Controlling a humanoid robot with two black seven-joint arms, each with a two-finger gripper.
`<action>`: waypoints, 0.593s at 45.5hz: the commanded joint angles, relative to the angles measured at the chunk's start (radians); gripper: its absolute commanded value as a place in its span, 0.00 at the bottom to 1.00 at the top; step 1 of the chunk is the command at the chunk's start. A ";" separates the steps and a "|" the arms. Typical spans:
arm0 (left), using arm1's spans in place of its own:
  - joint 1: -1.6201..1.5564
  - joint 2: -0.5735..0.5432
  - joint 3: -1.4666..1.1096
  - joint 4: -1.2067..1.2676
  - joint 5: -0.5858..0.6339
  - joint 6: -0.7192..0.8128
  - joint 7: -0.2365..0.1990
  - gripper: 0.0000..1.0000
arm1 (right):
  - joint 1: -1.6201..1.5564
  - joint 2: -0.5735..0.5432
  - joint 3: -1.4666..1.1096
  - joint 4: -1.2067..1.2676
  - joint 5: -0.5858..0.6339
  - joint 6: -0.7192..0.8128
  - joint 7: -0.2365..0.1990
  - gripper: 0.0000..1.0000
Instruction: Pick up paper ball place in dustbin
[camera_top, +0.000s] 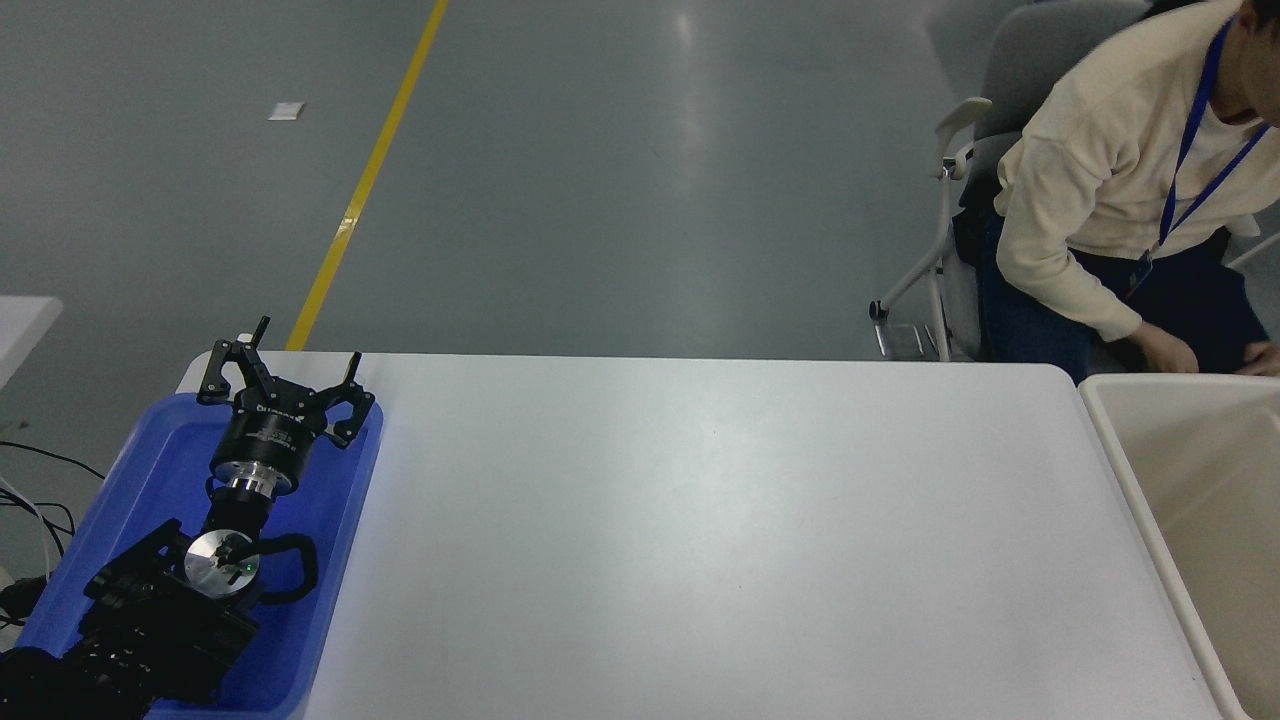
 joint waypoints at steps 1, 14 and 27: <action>0.000 0.000 0.000 0.001 0.000 0.000 0.001 1.00 | -0.173 0.137 0.074 -0.247 -0.001 -0.015 0.001 0.00; 0.000 0.000 0.000 0.001 0.000 0.000 0.001 1.00 | -0.233 0.174 0.067 -0.270 -0.001 -0.060 0.001 0.00; 0.000 0.000 0.000 -0.001 0.000 0.000 0.001 1.00 | -0.248 0.179 0.073 -0.266 0.001 -0.075 0.002 0.00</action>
